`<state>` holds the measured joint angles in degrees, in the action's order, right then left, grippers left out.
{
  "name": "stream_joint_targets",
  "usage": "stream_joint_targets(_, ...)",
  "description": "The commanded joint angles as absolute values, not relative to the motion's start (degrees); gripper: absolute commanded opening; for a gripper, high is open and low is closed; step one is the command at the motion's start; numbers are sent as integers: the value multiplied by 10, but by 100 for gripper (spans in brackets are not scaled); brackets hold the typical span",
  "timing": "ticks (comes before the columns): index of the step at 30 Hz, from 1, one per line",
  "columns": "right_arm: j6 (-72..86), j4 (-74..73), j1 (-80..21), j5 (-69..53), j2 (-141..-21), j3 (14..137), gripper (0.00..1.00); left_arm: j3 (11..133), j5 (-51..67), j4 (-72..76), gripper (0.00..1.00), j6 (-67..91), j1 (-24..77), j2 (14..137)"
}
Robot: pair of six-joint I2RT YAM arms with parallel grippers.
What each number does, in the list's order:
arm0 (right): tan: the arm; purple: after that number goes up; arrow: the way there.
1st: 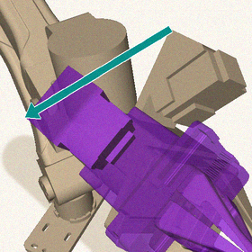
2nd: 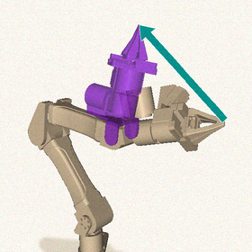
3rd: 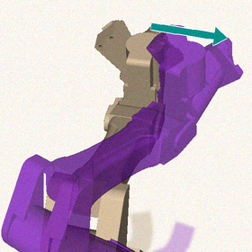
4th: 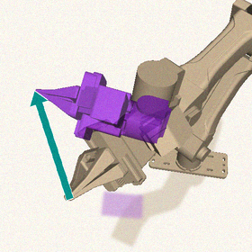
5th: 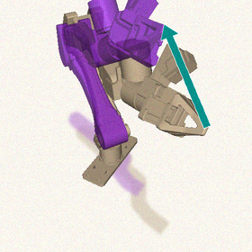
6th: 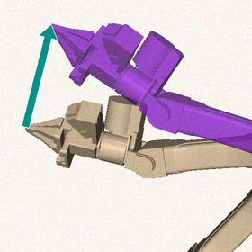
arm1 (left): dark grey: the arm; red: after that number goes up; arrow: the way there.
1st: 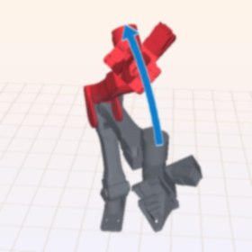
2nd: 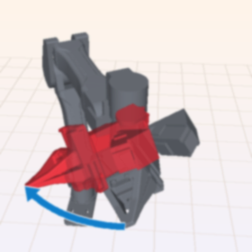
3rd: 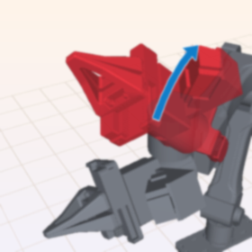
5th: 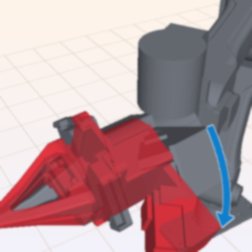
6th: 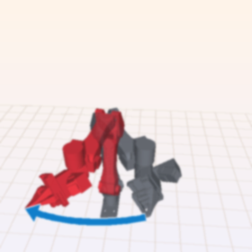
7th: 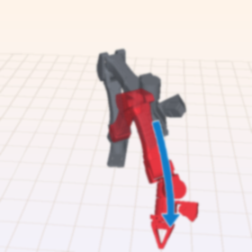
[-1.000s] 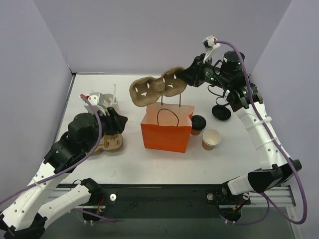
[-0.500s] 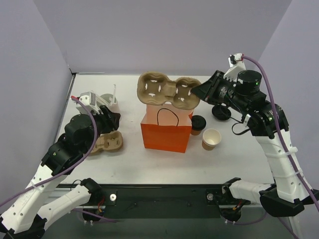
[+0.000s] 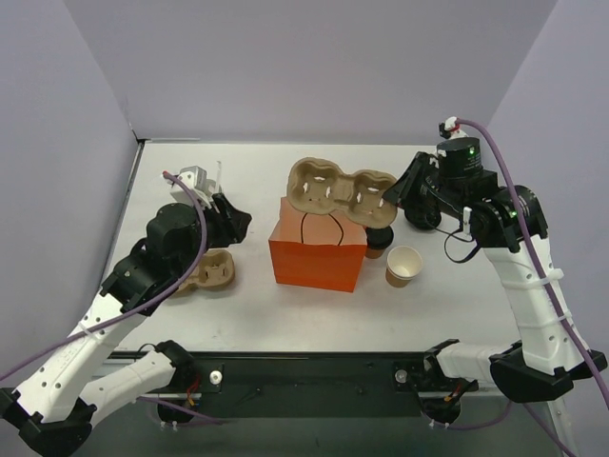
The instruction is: Pack the takeout coffee
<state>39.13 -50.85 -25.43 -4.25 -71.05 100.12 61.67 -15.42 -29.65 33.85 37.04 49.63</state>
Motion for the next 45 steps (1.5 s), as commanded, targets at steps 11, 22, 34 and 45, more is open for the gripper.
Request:
stream_joint_targets(11,370,-556,-225,-31,-751,1088,4,609,-58,-209,57,352,357,536)
stream_joint_targets(22,352,-555,-227,-54,-742,1049,4,598,-17,-170,55,338,355,557)
stream_joint_targets(34,385,-590,-245,-69,-737,1034,4,578,27,-142,53,306,356,577)
stream_joint_targets(45,409,-682,-272,-74,-802,1107,3,568,32,-148,21,290,355,572)
